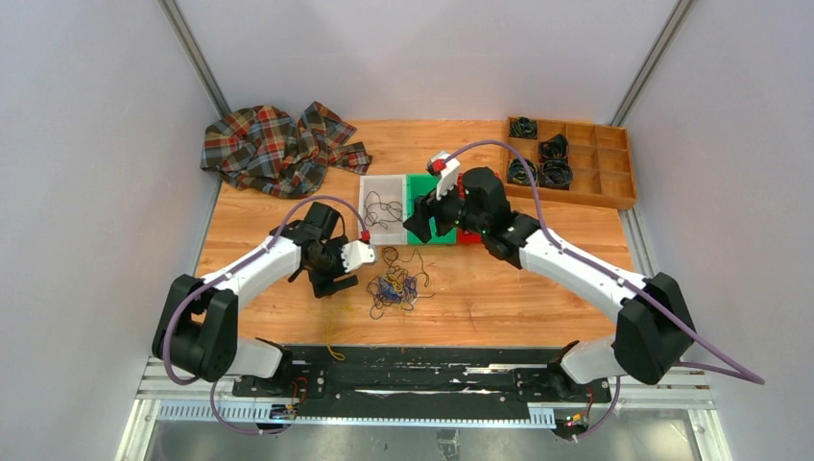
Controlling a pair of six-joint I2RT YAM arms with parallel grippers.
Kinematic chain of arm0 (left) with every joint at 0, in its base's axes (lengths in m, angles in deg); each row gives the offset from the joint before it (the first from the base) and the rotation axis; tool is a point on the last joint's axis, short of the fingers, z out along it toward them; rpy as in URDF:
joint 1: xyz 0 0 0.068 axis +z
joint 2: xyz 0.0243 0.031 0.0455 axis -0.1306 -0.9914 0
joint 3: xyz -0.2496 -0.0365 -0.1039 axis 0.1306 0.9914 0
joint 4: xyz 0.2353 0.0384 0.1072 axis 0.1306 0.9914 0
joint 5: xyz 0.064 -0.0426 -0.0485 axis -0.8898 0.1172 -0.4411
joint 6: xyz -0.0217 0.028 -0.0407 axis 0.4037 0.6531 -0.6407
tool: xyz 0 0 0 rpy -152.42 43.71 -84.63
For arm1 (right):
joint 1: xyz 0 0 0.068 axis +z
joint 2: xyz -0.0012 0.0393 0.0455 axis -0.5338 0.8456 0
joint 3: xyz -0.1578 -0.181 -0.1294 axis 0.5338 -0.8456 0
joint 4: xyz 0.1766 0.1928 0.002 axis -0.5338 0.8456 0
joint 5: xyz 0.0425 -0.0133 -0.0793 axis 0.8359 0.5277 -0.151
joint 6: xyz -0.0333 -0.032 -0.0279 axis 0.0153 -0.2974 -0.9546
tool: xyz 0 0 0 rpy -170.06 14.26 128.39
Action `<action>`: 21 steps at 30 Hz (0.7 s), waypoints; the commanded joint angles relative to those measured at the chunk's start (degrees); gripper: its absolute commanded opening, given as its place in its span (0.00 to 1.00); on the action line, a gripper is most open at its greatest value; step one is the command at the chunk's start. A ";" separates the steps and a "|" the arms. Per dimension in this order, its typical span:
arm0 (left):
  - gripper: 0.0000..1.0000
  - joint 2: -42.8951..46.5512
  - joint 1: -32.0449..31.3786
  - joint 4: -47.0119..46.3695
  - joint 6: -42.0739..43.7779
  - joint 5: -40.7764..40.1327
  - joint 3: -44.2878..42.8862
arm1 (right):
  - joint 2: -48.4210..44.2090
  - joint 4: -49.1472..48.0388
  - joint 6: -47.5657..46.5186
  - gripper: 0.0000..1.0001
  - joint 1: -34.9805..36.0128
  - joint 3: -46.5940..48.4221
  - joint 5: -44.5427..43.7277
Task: Untangle the cables
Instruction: Pick up the cable at the center of the board.
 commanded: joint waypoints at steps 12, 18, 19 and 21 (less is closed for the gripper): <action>0.03 3.47 1.01 13.61 0.47 8.85 -15.04 | -2.57 5.64 13.41 0.78 -4.92 2.13 11.75; 0.02 11.04 0.95 19.38 -3.81 17.45 -25.97 | -8.41 -1.83 11.60 0.83 -0.42 -3.17 5.71; 0.02 11.69 0.97 20.23 -4.50 18.61 -27.52 | -8.42 -2.62 11.22 0.83 0.47 -3.38 5.85; 0.02 12.59 0.98 21.57 -6.09 20.60 -30.45 | -7.63 -4.18 10.56 0.83 2.37 -3.31 6.95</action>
